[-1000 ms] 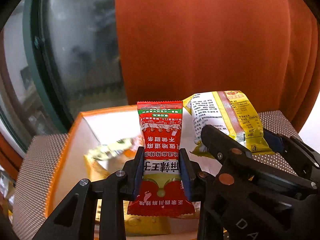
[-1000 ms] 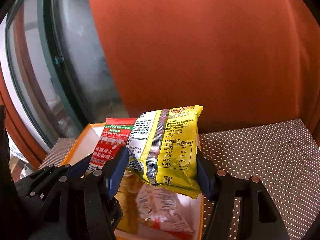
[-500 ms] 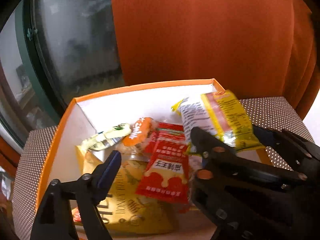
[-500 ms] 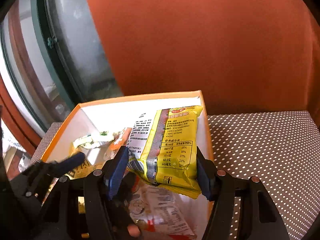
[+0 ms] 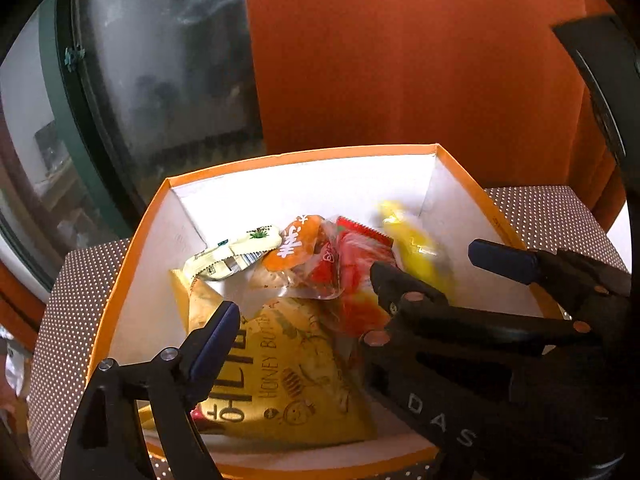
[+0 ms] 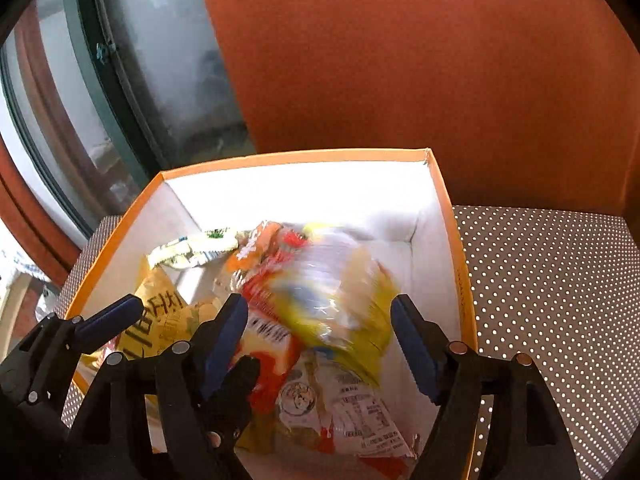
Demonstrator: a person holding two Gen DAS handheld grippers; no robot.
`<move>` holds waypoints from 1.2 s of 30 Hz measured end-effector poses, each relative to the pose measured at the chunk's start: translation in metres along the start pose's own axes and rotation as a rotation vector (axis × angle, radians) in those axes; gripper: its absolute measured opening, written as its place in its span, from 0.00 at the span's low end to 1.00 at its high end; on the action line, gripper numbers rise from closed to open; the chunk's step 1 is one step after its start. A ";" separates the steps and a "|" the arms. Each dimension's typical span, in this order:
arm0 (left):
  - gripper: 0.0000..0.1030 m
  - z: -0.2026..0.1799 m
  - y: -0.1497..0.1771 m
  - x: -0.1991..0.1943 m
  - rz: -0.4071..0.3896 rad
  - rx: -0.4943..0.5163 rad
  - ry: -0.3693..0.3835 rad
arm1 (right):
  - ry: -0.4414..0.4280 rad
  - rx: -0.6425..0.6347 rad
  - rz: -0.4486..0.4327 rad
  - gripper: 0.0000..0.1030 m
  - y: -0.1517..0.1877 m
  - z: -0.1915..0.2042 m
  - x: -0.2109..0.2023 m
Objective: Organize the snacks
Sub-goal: 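Open both tools to drop the packets into the orange box, then withdraw both tools from the box toward the last loose snacks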
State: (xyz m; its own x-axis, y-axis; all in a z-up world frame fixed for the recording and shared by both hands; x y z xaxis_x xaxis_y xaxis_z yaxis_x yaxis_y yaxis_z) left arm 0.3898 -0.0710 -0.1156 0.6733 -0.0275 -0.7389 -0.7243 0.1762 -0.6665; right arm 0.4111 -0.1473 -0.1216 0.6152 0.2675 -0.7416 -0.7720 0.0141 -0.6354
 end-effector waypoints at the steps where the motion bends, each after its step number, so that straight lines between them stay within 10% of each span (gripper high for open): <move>1: 0.84 0.000 0.000 -0.002 -0.004 0.001 -0.003 | -0.002 -0.007 0.012 0.75 0.001 0.002 -0.001; 9: 0.85 -0.003 -0.002 -0.024 -0.045 0.012 -0.004 | -0.068 0.045 0.026 0.76 0.007 0.008 -0.021; 36: 0.90 -0.033 0.051 -0.149 -0.276 -0.019 0.094 | 0.128 -0.037 -0.231 0.76 0.061 0.012 -0.167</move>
Point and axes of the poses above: each gripper's, at about its wrist camera, not at the fingertips, and x roughly the way its jaws point, z to its left, y to its underside, the point moved 9 cm from there along x, roughly the way its jaws point, and after that the axes turned 3 degrees about x, right-handed, at the moved point
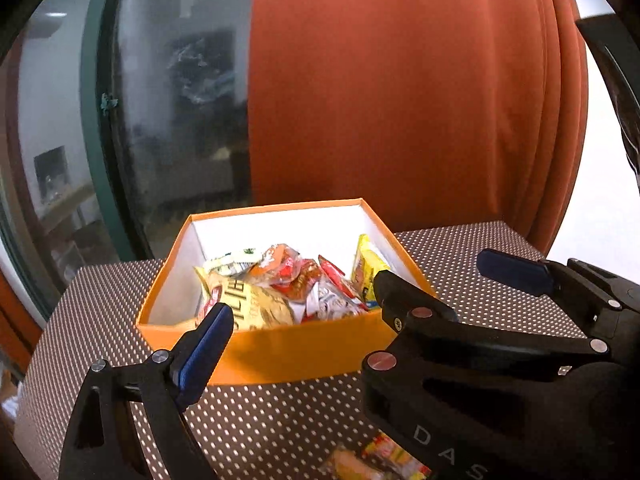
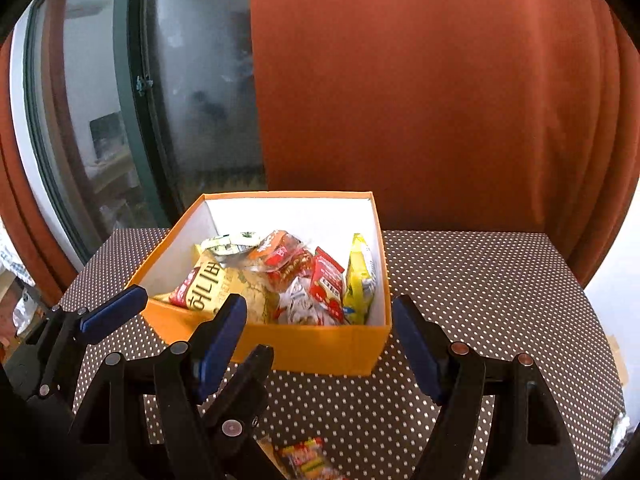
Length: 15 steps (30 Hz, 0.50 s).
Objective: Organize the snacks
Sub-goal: 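Withdraw both tools from the box toward the last loose snacks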
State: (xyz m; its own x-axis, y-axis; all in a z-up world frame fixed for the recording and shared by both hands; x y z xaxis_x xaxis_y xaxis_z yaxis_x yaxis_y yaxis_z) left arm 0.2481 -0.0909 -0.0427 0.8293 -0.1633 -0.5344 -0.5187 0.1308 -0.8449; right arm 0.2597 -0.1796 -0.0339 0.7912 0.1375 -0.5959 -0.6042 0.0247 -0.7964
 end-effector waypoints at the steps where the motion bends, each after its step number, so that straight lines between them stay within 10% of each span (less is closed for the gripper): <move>1: 0.90 -0.001 0.004 -0.004 -0.009 -0.008 0.006 | 0.003 -0.004 -0.006 0.76 0.003 0.001 -0.005; 15: 0.88 -0.008 0.061 -0.024 0.044 -0.032 0.011 | -0.031 -0.010 -0.007 0.76 0.063 0.009 -0.026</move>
Point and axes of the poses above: each gripper's, at about its wrist camera, not at the fingertips, and x roughly the way its jaws point, z to its left, y to its underside, the point moved 9 cm from there along x, roughly the way its jaws point, and after that the axes turned 3 degrees about x, right-handed, at the moved point
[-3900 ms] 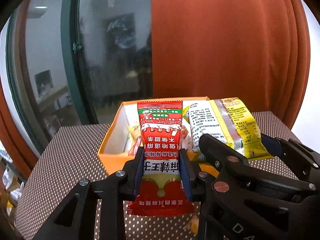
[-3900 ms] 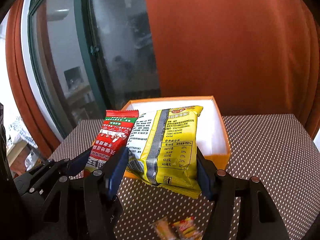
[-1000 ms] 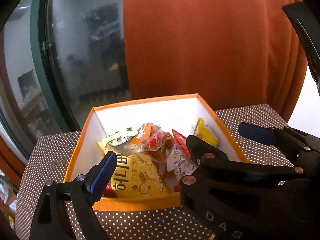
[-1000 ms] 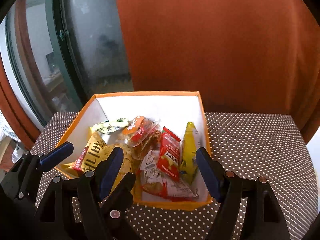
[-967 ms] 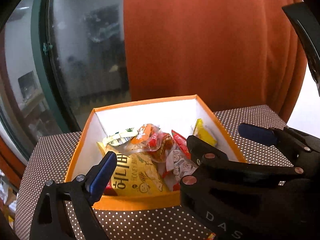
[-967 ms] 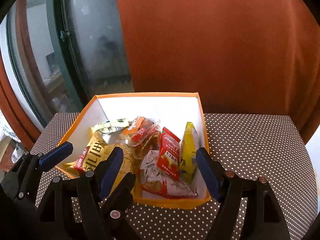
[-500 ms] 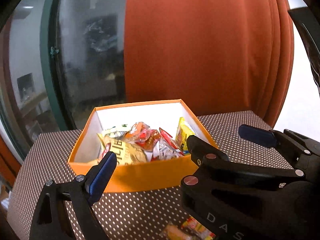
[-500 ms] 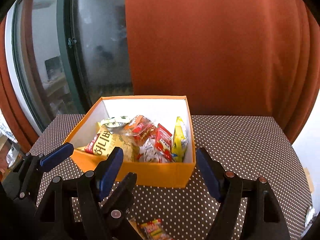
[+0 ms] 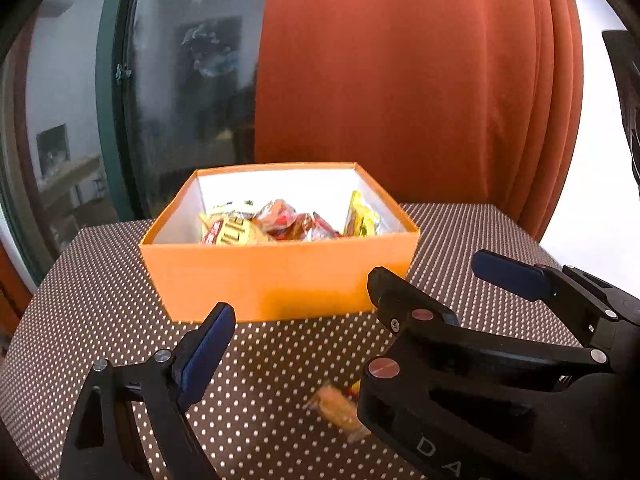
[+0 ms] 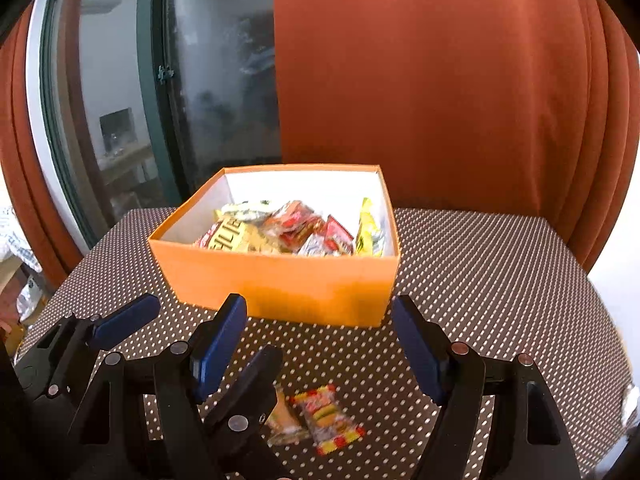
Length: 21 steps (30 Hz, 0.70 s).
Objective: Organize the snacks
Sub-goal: 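Withdraw both tools from the box toward the last loose snacks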
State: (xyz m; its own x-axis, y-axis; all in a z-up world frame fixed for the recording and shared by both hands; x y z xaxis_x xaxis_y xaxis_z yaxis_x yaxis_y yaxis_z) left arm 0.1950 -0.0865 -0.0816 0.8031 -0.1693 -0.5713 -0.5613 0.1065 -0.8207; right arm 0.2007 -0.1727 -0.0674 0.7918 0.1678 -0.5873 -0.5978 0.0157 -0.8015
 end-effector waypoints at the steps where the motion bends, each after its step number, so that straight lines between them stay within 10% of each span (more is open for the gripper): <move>1: 0.86 -0.001 0.006 0.000 0.008 0.000 -0.003 | -0.006 0.004 0.003 0.76 0.005 0.000 0.001; 21: 0.67 -0.007 0.088 0.047 0.168 -0.027 -0.028 | -0.013 0.029 0.131 0.76 0.082 -0.017 0.048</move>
Point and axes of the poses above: each gripper's, at about its wrist camera, not at the fingertips, and x roughly the way its jaws point, z to its left, y to its underside, the point moved 9 cm from there along x, roughly the way its jaws point, and after that the axes turned 3 degrees about x, right-handed, at the moved point
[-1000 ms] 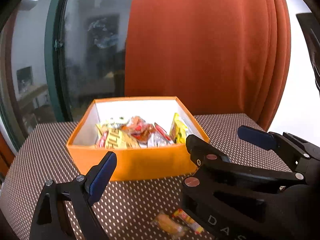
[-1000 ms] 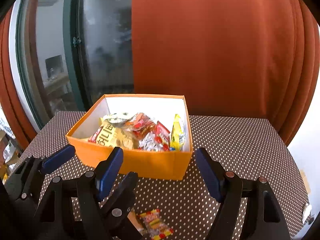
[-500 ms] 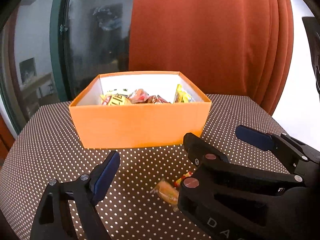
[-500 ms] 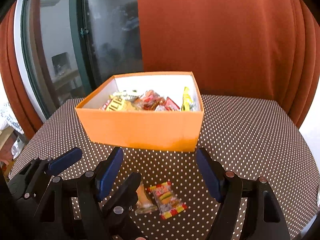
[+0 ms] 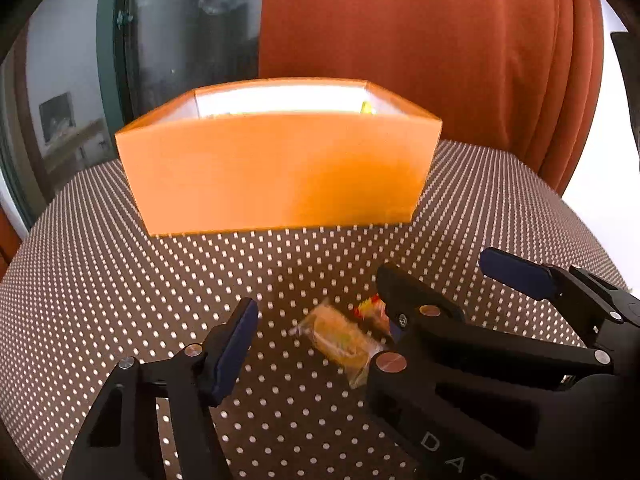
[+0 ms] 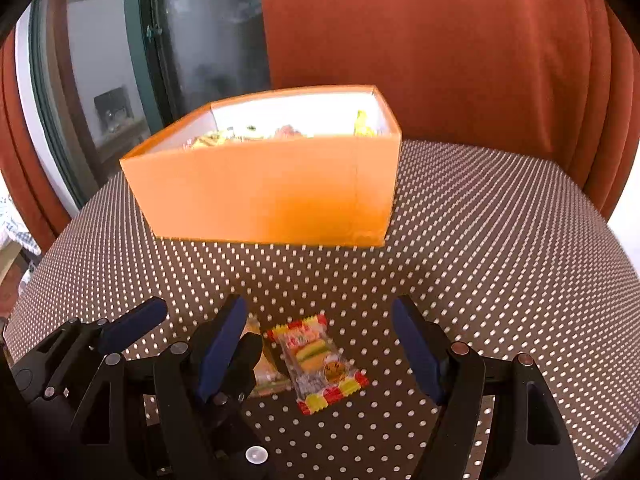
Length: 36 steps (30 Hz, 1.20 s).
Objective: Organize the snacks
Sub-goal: 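Withdraw both tools from the box toward the last loose snacks, then grasp the hamburger-print candy packet with the right tool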
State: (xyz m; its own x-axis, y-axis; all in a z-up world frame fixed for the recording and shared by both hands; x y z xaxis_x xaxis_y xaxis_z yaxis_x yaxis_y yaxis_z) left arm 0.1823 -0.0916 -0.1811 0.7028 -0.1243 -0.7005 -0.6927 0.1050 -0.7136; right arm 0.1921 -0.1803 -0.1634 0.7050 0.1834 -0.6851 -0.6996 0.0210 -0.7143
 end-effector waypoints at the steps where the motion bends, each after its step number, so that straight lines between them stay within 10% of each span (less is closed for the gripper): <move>1: 0.67 0.000 0.003 0.002 0.008 0.001 -0.001 | -0.005 0.005 0.011 0.76 0.004 -0.001 0.004; 14: 0.57 -0.006 0.024 0.028 0.109 0.050 -0.007 | 0.021 0.037 0.103 0.74 0.032 -0.011 0.037; 23: 0.59 0.002 0.029 0.028 0.124 0.039 -0.028 | 0.014 0.028 0.131 0.40 0.034 -0.012 0.056; 36: 0.43 -0.003 0.011 0.032 0.120 0.040 -0.006 | -0.015 0.082 0.115 0.36 0.025 -0.024 0.049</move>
State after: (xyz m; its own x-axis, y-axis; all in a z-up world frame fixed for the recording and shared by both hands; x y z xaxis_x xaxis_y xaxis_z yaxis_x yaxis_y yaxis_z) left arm 0.1966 -0.0970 -0.2110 0.6165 -0.1021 -0.7807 -0.7647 0.1585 -0.6246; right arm 0.2119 -0.1945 -0.2185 0.6180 0.2040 -0.7593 -0.7834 0.0787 -0.6165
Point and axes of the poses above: each gripper's, at about its wrist camera, not at the fingertips, and x roughly the way its jaws point, z to its left, y to its underside, the point moved 9 cm from there along x, roughly the way its jaws point, and after that the axes turned 3 degrees about x, right-handed, at the moved point
